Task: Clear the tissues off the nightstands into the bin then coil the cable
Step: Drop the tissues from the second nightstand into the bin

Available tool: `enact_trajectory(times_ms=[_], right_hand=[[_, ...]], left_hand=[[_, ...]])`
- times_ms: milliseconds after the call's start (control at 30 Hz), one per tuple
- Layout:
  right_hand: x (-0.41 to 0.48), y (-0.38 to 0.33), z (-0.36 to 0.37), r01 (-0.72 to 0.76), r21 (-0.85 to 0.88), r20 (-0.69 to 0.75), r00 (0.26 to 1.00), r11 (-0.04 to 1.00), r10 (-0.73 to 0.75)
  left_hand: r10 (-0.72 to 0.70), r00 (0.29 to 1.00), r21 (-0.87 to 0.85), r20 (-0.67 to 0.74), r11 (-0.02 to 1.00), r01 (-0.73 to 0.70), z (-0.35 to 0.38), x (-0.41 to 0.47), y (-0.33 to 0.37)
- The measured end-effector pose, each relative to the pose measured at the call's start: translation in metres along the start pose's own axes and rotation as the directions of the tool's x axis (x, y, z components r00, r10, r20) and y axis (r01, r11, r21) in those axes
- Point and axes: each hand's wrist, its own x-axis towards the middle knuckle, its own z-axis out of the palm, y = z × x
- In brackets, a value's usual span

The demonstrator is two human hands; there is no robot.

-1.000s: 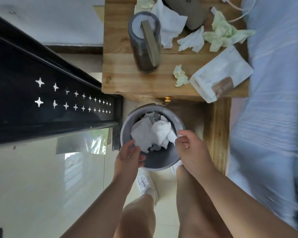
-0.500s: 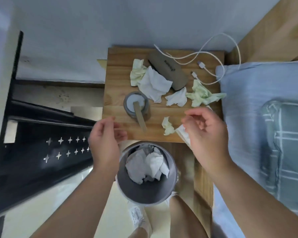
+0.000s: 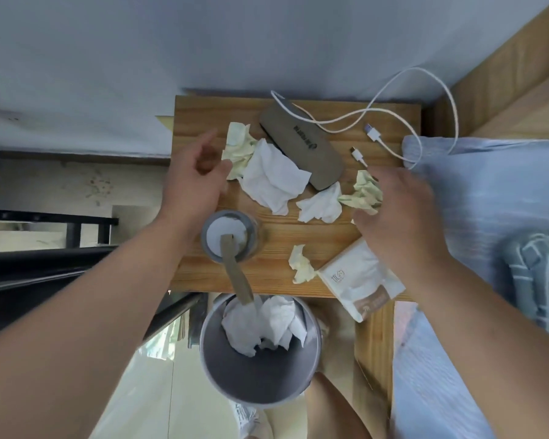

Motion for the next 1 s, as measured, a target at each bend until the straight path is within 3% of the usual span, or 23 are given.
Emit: enact_trajectory(times_ms=[100,233,333,533,700,800,1000], right_hand=[[0.002,-0.002,0.004,-0.031,-0.086,0.039,0.999,0.996,0.035],[0.005,-0.003,0.007,-0.008,-0.068,0.009,1.0,0.998,0.009],[0.007,-0.002,0.005,0.014,-0.039,-0.021,1.0,0.999,-0.015],[0.003,-0.005,-0.01,0.023,0.133,-0.111,0.994,0.991,-0.008],[-0.025,-0.025,-0.025,0.026,0.407,-0.169,0.984,0.913,0.048],[-0.056,-0.039,-0.029,0.065,0.518,-0.209,0.976,0.853,0.053],[-0.134,-0.053,-0.018,0.084,0.673,-0.212,0.974,0.735,0.082]], left_hand=[[0.092,0.991,0.144,0.093,0.984,-0.105,0.004,0.016,0.002],[0.162,0.956,0.337,0.245,0.91,-0.241,0.007,0.029,0.002],[0.157,0.969,0.363,0.191,0.906,-0.218,0.007,0.03,0.002],[0.045,0.988,0.018,-0.148,0.999,-0.043,-0.025,0.012,0.016],[-0.167,0.938,-0.36,-0.304,0.932,0.049,-0.046,-0.035,0.011],[-0.288,0.898,-0.489,-0.334,0.867,0.096,-0.045,-0.077,-0.002],[-0.352,0.897,-0.47,-0.266,0.86,0.198,-0.037,-0.163,-0.049]])
